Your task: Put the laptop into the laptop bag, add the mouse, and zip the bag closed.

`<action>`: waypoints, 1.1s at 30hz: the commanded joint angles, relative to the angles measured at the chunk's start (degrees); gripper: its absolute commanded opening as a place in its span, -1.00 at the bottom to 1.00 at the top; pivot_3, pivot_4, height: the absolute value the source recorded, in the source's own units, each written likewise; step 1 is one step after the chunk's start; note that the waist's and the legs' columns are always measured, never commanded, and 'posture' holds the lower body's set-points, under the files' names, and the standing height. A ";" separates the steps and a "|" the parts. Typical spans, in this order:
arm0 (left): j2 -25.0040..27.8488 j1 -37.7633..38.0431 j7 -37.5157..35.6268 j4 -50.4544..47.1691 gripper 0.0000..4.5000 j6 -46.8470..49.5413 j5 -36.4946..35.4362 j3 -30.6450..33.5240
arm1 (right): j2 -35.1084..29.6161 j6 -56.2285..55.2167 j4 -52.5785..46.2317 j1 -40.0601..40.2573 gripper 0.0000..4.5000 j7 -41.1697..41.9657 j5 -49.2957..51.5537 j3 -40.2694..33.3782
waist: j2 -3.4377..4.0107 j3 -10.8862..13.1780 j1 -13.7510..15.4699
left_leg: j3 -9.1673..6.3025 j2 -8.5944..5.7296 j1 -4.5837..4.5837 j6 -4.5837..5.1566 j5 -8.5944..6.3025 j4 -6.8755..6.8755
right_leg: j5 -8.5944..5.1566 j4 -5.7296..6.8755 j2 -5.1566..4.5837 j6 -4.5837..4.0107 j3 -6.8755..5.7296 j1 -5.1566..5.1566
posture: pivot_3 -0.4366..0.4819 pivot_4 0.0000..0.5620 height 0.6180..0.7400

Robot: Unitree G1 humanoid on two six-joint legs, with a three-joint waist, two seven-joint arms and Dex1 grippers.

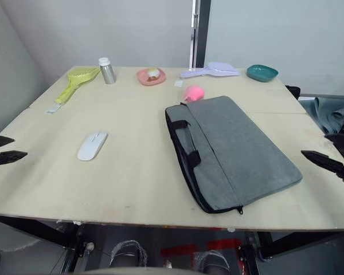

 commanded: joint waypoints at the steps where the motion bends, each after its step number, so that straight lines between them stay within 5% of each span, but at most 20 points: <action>1: -0.90 -1.19 1.81 -2.68 0.99 -0.34 0.01 1.08 | -0.32 -0.71 -1.28 -1.64 1.00 0.59 0.35 -1.14 | 0.01 0.00 0.00 | 0.01 0.00 0.01 0.00 0.00 0.00 | 0.00 0.01 0.00 -0.01 0.00 0.00 | -0.05 -0.47 1.00; 8: -7.09 1.00 8.24 -13.36 0.99 2.37 0.15 0.06 | -0.33 2.55 -10.95 -12.40 1.00 -0.74 9.81 7.43 | 0.07 -0.04 -0.57 | 0.07 0.05 0.02 0.05 0.03 0.00 | -0.01 0.06 0.03 -0.04 0.04 -0.05 | -0.05 -0.47 1.00; 18: -22.66 -6.38 32.24 -18.25 0.99 11.50 5.31 -5.40 | 7.28 6.65 -22.75 -36.64 1.00 -10.93 22.27 31.43 | 0.06 -0.11 -0.17 | -0.03 0.07 -0.04 0.09 0.10 0.28 | -0.06 0.51 0.09 -0.16 0.04 -0.12 | -0.05 -0.47 1.00; 25: -30.43 -12.14 40.05 -24.31 0.99 21.58 -0.04 -4.07 | 9.86 6.33 -23.12 -39.62 1.00 -12.59 20.05 39.20 | 0.00 -0.15 0.12 | -0.06 0.02 -0.11 0.07 0.09 0.36 | -0.05 0.51 0.04 -0.18 0.03 -0.08 | -0.05 -0.47 1.00; 33: -31.31 -12.42 42.42 -23.05 0.99 23.26 1.96 -6.52 | 10.27 5.77 -24.00 -38.80 1.00 -13.36 20.65 38.27 | 0.00 -0.15 -0.44 | -0.05 0.04 -0.13 0.03 0.10 0.34 | -0.05 0.51 0.10 -0.17 0.05 -0.13 | -0.05 -0.47 1.00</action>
